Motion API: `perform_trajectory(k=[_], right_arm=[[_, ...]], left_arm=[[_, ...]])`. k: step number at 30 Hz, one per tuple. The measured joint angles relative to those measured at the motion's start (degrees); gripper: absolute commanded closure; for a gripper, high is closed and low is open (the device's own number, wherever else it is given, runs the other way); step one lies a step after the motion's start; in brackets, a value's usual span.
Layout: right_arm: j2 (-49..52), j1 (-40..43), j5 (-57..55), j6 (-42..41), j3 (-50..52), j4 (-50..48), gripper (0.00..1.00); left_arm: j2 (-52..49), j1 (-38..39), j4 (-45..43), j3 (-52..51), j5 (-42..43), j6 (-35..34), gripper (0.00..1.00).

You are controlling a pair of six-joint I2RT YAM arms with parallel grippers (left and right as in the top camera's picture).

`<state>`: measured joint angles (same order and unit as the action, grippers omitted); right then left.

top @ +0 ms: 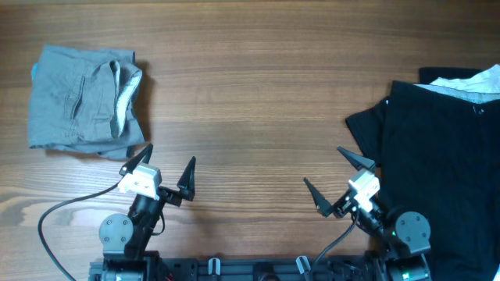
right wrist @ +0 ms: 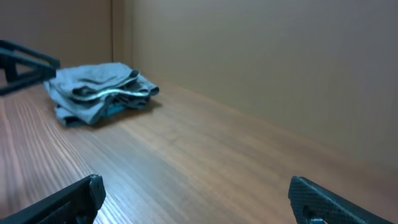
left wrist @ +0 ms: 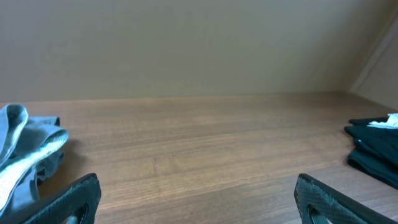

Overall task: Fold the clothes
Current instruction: 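Move the right gripper toward the black trousers on the right, then grasp the black trousers' waistband with the right gripper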

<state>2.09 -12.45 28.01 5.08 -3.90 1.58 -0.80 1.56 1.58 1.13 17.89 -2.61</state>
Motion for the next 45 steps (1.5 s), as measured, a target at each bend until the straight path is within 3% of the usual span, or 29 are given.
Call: perform_trajectory(k=[3,6,10,16,20,22,27,29,32,36,41,45], right_arm=[[4.7,0.0,-0.8,-4.5,-6.2,6.0,0.0],[15.2,0.0,-1.7,-7.2,-16.9,16.6,0.0],[36.0,0.0,-2.4,-9.3,-36.4,30.3,0.0],[60.1,0.0,-2.6,-9.4,-64.4,51.0,0.0],[68.7,0.0,-4.4,-8.5,-75.8,54.3,0.0],[71.1,0.7,-10.4,-11.4,-77.4,54.1,0.0],[78.5,9.9,-24.8,-19.3,-77.9,53.7,0.19],[85.0,17.2,-28.9,-23.3,-78.0,51.1,0.24],[93.1,24.5,-29.4,-26.3,-78.0,45.2,0.28],[102.5,27.6,-28.0,-26.9,-78.0,38.8,0.46],[113.3,27.3,-27.4,-26.6,-78.0,34.1,0.5],[116.1,26.6,-27.4,-24.3,-78.0,32.5,0.42]], left_arm=[[-2.1,0.0,4.3,5.0,-0.1,0.0,0.0],[-11.1,0.0,12.3,16.9,-0.8,0.0,0.0],[-27.9,0.0,23.0,34.2,-1.1,0.0,0.0],[-56.3,0.0,49.6,66.1,-0.9,0.0,0.0],[-71.8,0.0,62.1,82.2,-0.4,0.2,0.0],[-75.3,0.0,62.7,84.3,0.4,0.2,0.0],[-78.2,0.0,62.0,84.6,3.8,0.2,0.0],[-78.2,0.0,61.4,84.8,4.7,0.2,0.0],[-78.2,0.0,60.9,84.8,5.1,0.2,0.0],[-78.2,0.1,60.9,84.8,5.5,0.2,0.0],[-78.2,0.2,61.0,84.8,5.6,0.2,0.0],[-78.2,0.2,61.0,84.8,5.7,0.2,0.0]])
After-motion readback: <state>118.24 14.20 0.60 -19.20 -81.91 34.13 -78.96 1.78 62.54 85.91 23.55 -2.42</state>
